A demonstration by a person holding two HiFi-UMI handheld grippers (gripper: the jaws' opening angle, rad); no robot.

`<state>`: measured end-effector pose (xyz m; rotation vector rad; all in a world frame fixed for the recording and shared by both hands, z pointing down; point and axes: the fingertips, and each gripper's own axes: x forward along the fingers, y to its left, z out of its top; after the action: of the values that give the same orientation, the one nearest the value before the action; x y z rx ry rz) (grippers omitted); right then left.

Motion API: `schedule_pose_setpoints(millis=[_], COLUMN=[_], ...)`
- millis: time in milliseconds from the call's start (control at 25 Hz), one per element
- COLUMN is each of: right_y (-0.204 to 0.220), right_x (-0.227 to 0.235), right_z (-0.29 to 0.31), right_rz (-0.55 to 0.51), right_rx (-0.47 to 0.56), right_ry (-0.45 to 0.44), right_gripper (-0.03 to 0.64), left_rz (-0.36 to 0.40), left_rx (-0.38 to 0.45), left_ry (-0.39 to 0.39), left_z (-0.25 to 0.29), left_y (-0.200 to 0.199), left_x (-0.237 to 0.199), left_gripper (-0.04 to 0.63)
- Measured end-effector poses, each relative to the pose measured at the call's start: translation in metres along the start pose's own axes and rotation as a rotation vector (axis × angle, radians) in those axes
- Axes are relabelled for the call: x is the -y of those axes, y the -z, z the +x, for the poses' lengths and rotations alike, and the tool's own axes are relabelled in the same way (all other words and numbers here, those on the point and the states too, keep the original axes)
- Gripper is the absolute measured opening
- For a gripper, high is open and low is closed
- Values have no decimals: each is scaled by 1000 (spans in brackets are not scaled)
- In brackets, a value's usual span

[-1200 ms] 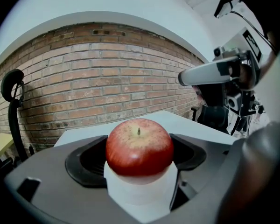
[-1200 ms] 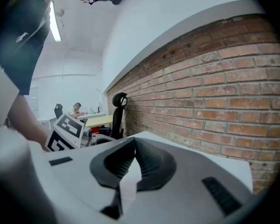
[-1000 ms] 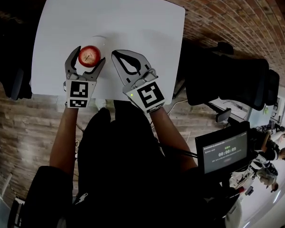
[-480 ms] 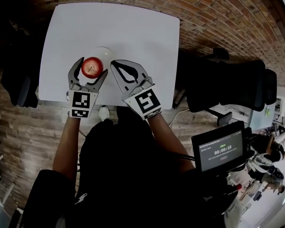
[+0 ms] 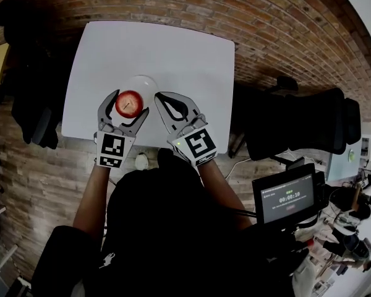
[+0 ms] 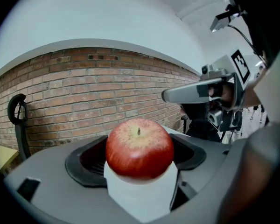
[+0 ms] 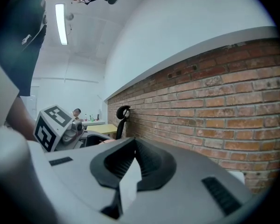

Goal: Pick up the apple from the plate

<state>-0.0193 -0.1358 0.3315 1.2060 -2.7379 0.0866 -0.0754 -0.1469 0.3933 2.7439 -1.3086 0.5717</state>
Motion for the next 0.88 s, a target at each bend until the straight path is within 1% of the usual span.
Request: schedule_pose_setpoints(millis=[160,280,400,600,880], right_y=[-7,-15,-17,-25,-24], right_x=[-4,-5,-3,-12,-12], right_z=[-7,-10,-11,-17,-18], right_rz=[7,19,5,-2,-8], right_rx=[6,36,37,40,34], right_ry=[0,4,12,23,37], right_gripper=[3,3,3,3,3], left_rz=[12,5,7,20,27], left_rx=[7,13,24,32,36], left_ry=[2,3,11,-3,17], left_z=[-16,-23,-24,-47,-46], left_y=[-5,-7,-11,-16,-16], left_x=[1,0,0,-3,-3], left_gripper=[411,411,411,411,411])
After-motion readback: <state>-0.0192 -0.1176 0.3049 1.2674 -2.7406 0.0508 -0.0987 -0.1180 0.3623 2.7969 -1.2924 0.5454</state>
